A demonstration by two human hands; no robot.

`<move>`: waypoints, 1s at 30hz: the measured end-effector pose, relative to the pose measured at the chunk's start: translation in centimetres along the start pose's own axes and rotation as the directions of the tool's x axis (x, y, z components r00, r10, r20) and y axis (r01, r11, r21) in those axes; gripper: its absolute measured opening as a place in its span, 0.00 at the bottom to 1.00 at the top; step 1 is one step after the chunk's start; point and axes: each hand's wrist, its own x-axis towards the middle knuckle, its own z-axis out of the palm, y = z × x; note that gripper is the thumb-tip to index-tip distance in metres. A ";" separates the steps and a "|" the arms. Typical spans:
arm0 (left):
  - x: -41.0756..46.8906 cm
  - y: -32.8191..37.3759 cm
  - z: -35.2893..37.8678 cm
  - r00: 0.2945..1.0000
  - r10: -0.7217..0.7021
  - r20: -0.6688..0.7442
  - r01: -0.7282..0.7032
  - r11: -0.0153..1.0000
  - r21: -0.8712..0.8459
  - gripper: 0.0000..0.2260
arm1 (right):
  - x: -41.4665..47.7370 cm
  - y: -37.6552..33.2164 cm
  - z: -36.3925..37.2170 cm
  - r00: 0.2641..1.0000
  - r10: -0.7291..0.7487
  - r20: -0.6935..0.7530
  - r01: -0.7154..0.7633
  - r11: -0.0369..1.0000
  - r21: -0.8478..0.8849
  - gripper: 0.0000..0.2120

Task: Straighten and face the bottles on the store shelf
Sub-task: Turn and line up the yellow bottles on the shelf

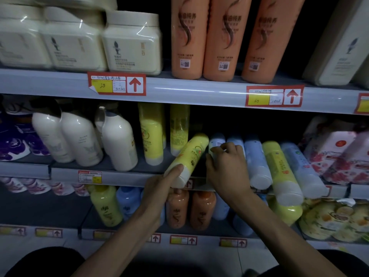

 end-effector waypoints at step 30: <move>1.0 0.0 -3.5 0.812 0.555 0.181 -0.571 0.691 0.443 0.30 | -0.3 -5.1 -3.2 0.947 0.128 0.295 -0.317 0.224 0.922 0.15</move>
